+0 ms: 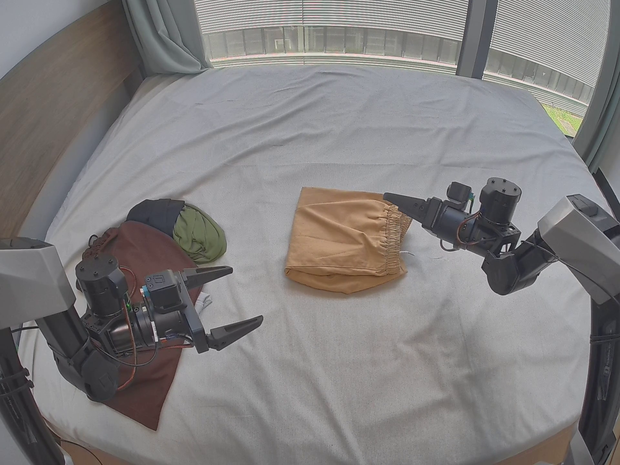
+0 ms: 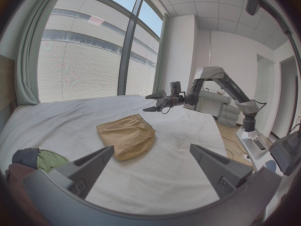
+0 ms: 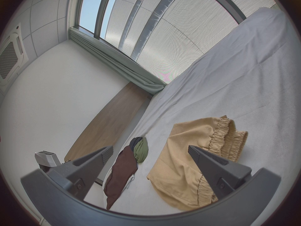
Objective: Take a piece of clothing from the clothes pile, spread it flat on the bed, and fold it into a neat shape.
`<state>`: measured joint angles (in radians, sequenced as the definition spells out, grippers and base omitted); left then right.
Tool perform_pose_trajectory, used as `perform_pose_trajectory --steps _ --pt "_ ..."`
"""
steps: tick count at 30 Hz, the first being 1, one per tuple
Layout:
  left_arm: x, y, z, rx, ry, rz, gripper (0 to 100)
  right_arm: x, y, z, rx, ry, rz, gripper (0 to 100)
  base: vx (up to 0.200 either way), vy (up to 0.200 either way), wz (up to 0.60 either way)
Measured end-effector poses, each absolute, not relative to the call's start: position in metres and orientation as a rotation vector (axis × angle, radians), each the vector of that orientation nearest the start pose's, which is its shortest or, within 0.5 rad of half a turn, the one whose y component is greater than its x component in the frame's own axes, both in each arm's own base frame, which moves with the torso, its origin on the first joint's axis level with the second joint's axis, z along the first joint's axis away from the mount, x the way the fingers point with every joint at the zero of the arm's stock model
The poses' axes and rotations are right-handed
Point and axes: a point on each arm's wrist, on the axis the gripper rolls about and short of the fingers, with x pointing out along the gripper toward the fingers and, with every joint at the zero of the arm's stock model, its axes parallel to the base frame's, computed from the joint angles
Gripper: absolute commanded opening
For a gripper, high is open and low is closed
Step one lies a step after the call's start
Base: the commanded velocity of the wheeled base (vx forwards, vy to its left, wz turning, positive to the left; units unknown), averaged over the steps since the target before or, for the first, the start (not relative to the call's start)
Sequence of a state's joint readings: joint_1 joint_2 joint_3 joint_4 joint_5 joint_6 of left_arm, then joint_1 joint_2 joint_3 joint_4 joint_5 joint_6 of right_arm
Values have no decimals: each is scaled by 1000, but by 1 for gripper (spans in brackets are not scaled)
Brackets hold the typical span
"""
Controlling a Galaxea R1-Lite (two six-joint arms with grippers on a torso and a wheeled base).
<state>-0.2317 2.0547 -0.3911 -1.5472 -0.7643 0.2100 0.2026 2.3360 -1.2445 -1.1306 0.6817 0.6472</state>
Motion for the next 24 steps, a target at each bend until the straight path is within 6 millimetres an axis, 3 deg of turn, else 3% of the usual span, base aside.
perform_pose_trajectory --steps 5,10,19,24 --pt "283 -82 73 161 12 -1001 100 458 115 94 597 261 868 100 0 0 0" --pt "283 -82 72 161 14 -1002 100 470 122 69 606 307 856 100 0 0 0" --pt "284 -83 72 160 15 -1002 100 483 119 27 594 342 807 100 0 0 0" --pt "284 -83 72 161 12 -1002 100 485 115 19 584 344 787 100 0 0 0"
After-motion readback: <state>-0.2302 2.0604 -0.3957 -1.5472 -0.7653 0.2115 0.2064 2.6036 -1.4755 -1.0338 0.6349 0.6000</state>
